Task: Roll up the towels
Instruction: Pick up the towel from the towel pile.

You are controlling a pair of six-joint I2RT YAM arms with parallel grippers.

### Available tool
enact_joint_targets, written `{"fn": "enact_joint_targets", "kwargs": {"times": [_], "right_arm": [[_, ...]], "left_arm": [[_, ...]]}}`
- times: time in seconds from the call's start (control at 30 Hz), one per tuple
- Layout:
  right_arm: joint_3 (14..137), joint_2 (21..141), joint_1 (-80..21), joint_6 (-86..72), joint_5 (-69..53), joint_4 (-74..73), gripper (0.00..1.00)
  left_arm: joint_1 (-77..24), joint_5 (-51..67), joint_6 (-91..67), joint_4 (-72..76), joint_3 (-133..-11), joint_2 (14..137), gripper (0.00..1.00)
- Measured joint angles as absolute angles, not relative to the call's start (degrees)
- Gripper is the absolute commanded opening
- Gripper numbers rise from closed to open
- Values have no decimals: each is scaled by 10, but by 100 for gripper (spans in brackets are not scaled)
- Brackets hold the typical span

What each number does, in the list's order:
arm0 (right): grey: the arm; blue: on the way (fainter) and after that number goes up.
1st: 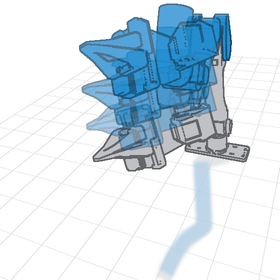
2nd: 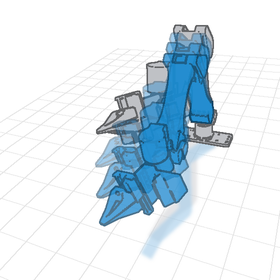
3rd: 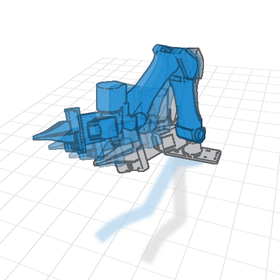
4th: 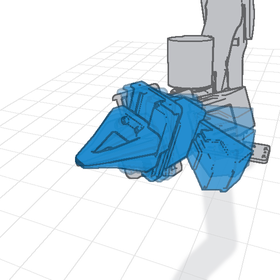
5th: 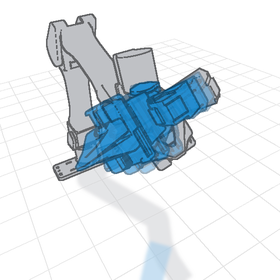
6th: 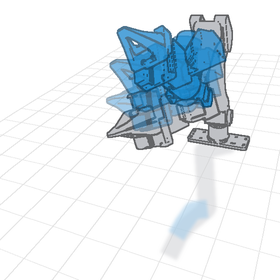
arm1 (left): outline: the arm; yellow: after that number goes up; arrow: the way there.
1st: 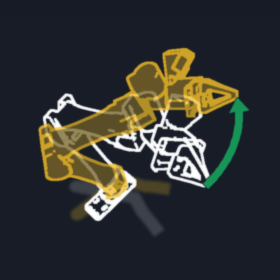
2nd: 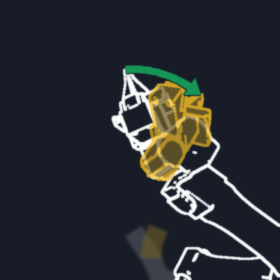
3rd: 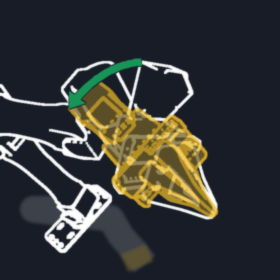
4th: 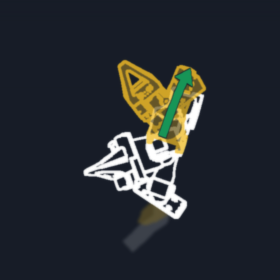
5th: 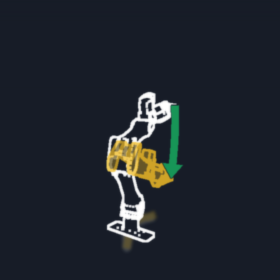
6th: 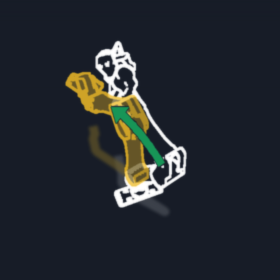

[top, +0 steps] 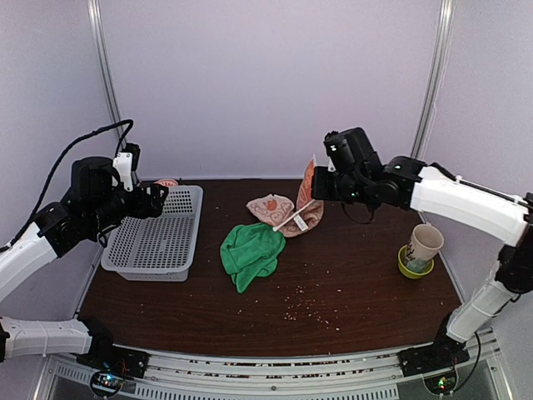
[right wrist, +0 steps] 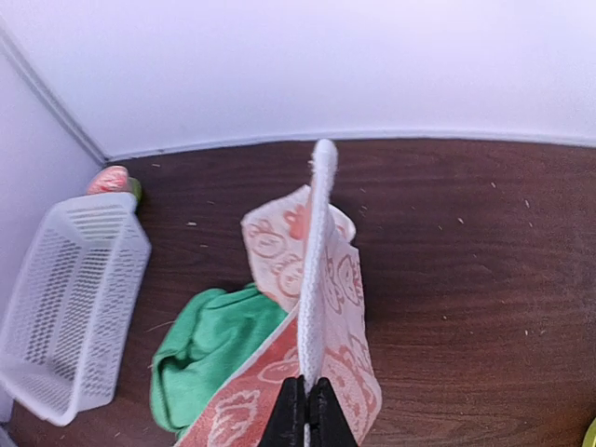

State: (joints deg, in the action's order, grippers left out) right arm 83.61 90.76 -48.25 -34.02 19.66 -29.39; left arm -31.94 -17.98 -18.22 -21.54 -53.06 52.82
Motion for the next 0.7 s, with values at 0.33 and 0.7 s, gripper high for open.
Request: {"fn": "enact_joint_targets", "kwargs": {"times": [0.33, 0.7], "right_arm": [[623, 696, -575, -289, 100, -233, 0], [369, 590, -637, -355, 65, -194, 0]], "left_arm": [[-319, -187, -182, -215, -531, 528, 93], [-319, -180, -182, -215, -531, 550, 92]]}}
